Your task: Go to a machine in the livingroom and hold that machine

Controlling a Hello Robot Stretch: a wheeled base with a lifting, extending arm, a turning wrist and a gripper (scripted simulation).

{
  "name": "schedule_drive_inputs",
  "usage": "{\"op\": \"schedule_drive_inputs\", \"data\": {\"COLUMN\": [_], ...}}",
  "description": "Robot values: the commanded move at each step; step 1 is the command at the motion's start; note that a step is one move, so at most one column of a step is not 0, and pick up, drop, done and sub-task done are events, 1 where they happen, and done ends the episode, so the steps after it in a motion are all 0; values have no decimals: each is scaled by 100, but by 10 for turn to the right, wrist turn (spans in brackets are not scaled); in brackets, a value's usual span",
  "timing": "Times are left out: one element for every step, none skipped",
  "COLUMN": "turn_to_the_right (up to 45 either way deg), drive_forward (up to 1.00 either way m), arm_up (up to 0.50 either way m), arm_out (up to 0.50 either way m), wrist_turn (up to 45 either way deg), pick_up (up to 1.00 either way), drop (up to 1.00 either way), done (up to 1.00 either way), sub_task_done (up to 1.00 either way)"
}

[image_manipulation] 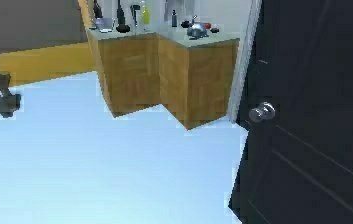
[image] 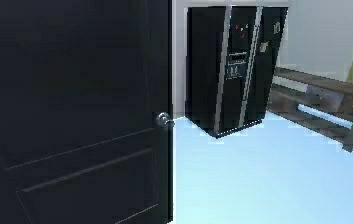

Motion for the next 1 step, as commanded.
{"op": "schedule_drive_inputs", "data": {"turn_to_the_right": [-450], "drive_forward": [0], "arm_up": [0], "arm_out": [0], "wrist_turn": [0], "pick_up": [0], "drop": [0], "done": [0], "sub_task_done": [0]}}
